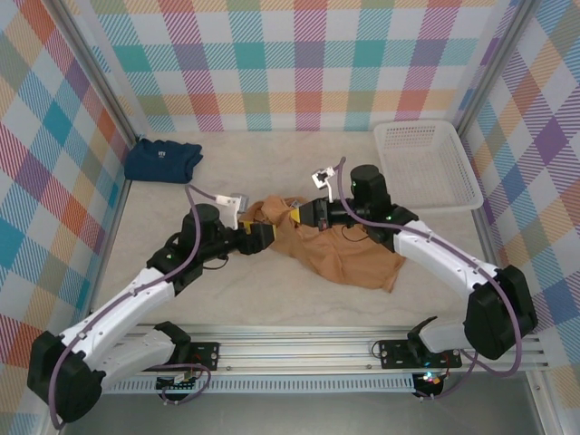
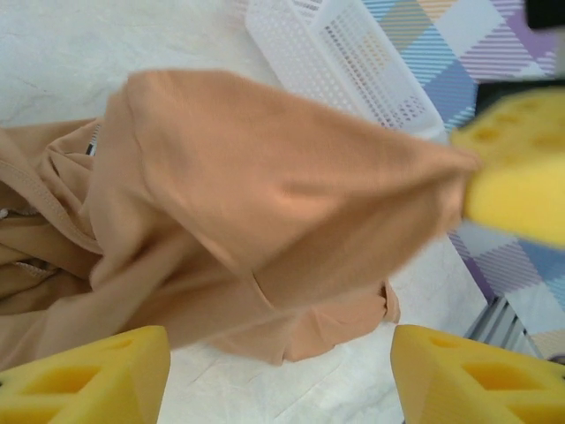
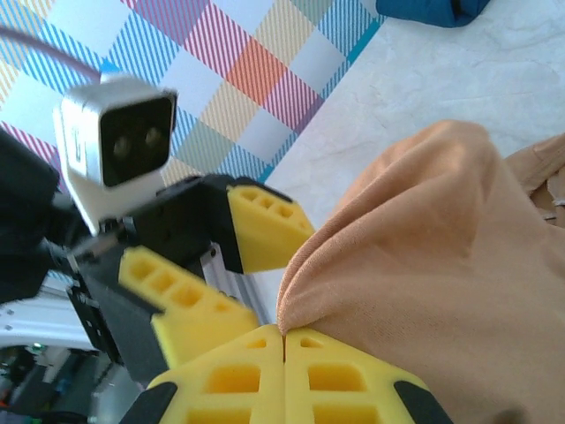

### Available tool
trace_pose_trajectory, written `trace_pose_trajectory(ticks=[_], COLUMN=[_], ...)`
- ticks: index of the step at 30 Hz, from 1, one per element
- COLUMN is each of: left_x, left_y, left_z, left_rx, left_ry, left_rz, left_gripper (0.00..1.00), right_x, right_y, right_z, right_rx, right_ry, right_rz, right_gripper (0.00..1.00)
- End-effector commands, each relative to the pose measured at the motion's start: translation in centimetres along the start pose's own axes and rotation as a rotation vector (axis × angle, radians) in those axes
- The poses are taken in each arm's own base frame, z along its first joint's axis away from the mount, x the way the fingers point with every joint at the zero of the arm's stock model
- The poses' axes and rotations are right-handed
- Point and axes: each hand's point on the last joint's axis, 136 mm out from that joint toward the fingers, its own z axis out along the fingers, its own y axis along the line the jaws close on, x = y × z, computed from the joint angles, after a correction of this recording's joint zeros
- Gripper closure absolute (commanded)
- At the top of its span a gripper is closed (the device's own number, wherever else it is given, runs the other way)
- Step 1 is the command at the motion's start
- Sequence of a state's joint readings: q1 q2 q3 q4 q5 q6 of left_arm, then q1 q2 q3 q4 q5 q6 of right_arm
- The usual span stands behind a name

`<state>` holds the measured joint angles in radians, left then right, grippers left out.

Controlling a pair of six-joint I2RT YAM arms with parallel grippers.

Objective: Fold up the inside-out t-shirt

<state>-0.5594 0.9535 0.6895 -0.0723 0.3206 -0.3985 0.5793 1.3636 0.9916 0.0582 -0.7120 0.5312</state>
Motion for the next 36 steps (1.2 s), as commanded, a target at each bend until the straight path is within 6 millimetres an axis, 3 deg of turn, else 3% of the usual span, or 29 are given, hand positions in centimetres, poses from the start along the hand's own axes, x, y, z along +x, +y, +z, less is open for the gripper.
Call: trace_pose_trajectory(ticks=[1,6,16,18,21,23,27,32,36], left_x=[0.0,-0.5,-2.6,-2.7,-2.4,-2.0,-0.9,0.2,0.9], left_y=[-1.9,-3.5,-4.3,-4.5,-4.4,-4.0,-3.3,-3.4,-3.5], left_z=[-0.7,0.4,4.6,5.0,5.3,5.2,4.3,3.4,2.8], left_rx=[0.1,0.125,0.155,0.175,0.184,0.181,0.196,0.241,0.256], left_ry=[-0.02,-0.006,-0.004,-0.009,-0.003,-0.002,-0.003,-0.018,-0.01], left_rz=[0.085,0.163,0.187,0.181,0.181,0.184,0.198,0.248,0.286], left_gripper=[0.31,0.33,0.57,0.67,0.99,1.0,1.0,1.0,1.0], right_x=[-1.1,-1.3,-0.7,-0.5,-0.5,-0.6,-0.4,1.2,2.5], right_y=[1.8,2.4,2.1,1.9,1.8,1.6,-0.2,-4.1,-4.6], right_z=[0.1,0.6,0.8,0.8,0.7,0.1,-2.3,-4.0,-2.3], right_rx=[-0.069,-0.136,-0.141,-0.137,-0.132,-0.114,0.059,0.287,0.245], right_ry=[0.026,0.038,0.049,0.05,0.049,0.039,-0.02,-0.053,0.008], right_rz=[0.078,0.105,0.131,0.136,0.136,0.126,0.024,-0.15,-0.188], right_gripper=[1.0,1.0,1.0,1.0,1.0,1.0,0.67,0.55,0.5])
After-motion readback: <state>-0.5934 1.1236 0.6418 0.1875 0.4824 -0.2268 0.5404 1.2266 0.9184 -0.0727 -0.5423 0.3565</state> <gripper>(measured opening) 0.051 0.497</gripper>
